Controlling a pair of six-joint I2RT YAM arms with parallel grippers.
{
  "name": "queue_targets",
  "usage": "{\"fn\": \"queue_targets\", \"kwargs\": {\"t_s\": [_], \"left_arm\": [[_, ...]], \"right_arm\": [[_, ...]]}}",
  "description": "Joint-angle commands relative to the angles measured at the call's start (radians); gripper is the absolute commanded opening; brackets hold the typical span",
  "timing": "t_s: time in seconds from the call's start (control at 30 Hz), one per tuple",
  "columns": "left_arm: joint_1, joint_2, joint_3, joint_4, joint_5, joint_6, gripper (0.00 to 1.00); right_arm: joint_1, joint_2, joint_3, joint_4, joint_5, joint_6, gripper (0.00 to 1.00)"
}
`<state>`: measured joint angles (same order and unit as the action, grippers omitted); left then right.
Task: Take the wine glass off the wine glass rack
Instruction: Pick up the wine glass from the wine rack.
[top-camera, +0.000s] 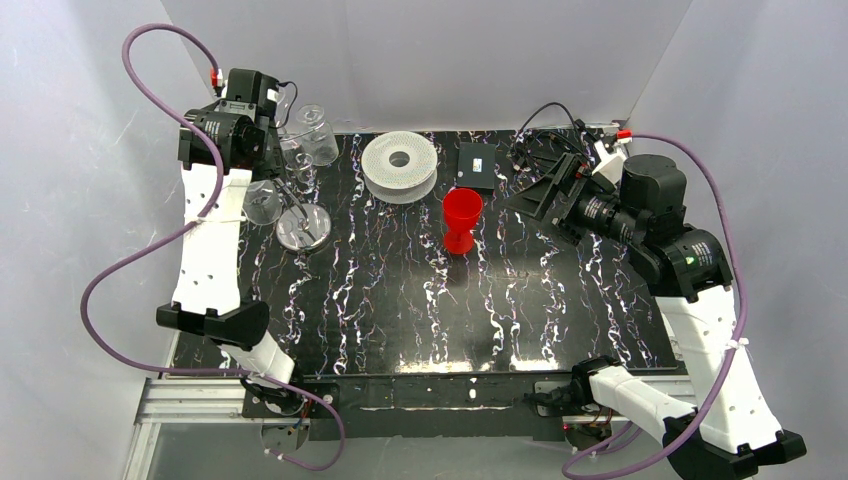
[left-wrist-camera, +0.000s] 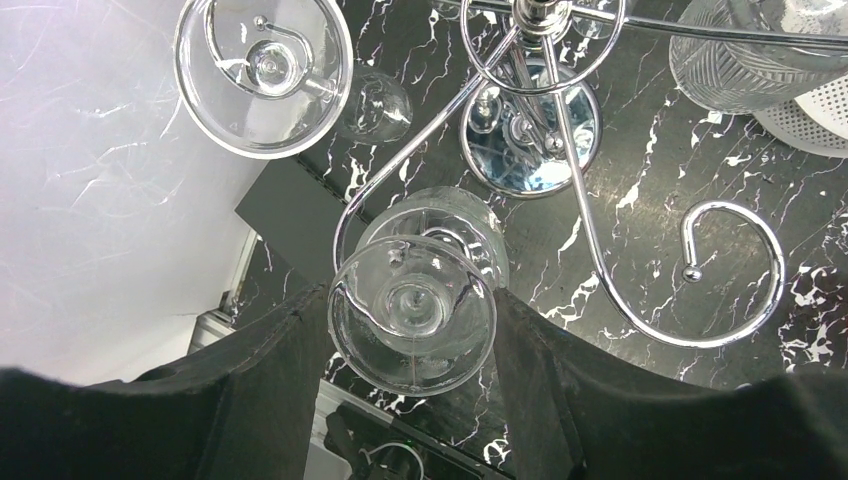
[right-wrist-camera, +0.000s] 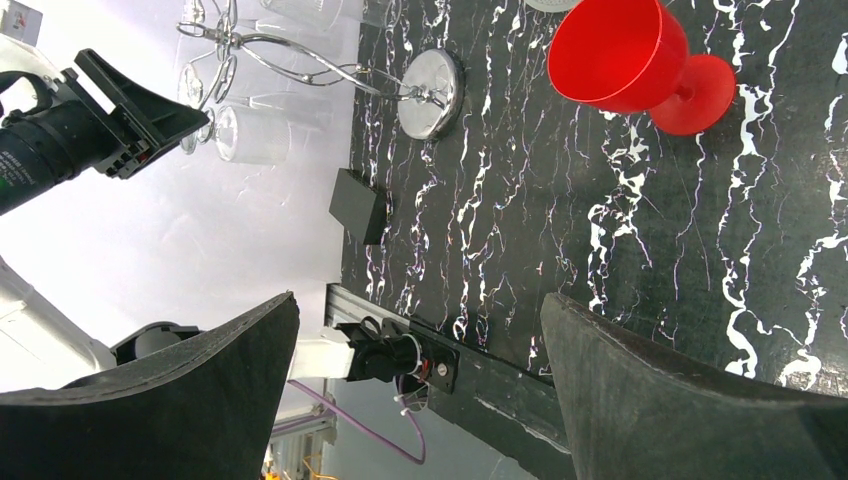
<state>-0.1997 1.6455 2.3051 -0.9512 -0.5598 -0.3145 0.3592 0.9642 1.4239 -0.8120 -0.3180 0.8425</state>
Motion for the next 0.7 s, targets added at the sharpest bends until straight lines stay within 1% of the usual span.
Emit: {"fn": "queue_targets", "kwargs": {"t_s": [0.0,0.2,0.43,0.67], "left_arm": [[0.003,-0.054,-0.008,-0.294,-0.029,0.000,0.37],[0.003,-0.057,-0.008,-0.293,-0.039,0.008,0.38],[0.003,-0.063,-0.016,-0.304,-0.092,0.005,0.37],[0.004,-0.067,-0.020,-0.306,-0.112,0.008,0.37]], "right_arm": [[-0.005,-0.004,-0.003,0.044,-0.014,0.006,0.98],[-0.005,-0.004,-0.006,0.042,-0.012,0.002,0.99],[-0.005,-0.004,-0.004,0.040,-0.011,0.000,0.98],[-0.005,-0.005,-0.004,0.040,-0.013,0.001,0.98]]}}
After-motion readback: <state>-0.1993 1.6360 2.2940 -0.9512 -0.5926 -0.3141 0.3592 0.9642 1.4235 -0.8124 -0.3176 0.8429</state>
